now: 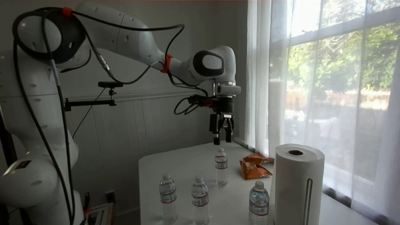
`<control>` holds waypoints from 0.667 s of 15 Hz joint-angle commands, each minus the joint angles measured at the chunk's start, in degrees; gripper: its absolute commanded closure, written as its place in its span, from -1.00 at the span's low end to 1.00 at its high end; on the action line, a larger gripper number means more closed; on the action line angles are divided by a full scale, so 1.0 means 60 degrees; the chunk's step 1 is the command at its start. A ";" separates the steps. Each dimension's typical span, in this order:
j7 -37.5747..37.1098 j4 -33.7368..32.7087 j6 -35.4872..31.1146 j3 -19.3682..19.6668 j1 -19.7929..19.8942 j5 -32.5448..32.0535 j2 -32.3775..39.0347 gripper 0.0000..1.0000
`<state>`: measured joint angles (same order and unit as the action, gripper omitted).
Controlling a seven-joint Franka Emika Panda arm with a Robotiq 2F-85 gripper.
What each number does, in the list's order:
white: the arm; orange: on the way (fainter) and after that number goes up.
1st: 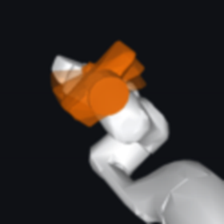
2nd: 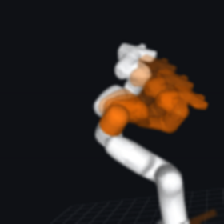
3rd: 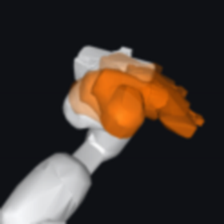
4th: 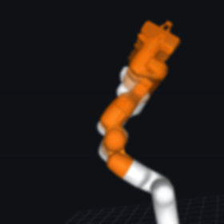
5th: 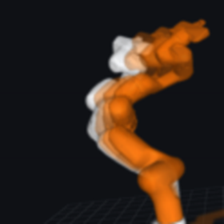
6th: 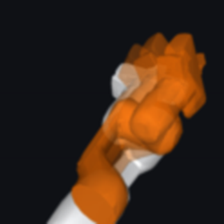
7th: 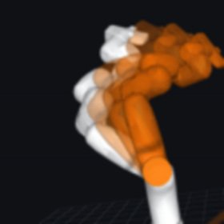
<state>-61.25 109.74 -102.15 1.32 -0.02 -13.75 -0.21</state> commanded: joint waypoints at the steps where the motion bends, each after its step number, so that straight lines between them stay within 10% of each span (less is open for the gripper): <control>1: 0.0924 0.0571 -0.0254 -0.0180 -0.0079 -0.0436 -0.0388 -1.00; 10: 0.1309 0.0303 -0.0470 -0.0284 -0.0089 -0.0167 0.0014 -1.00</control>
<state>-53.43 111.67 -105.10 -0.31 -0.62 -14.77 -0.14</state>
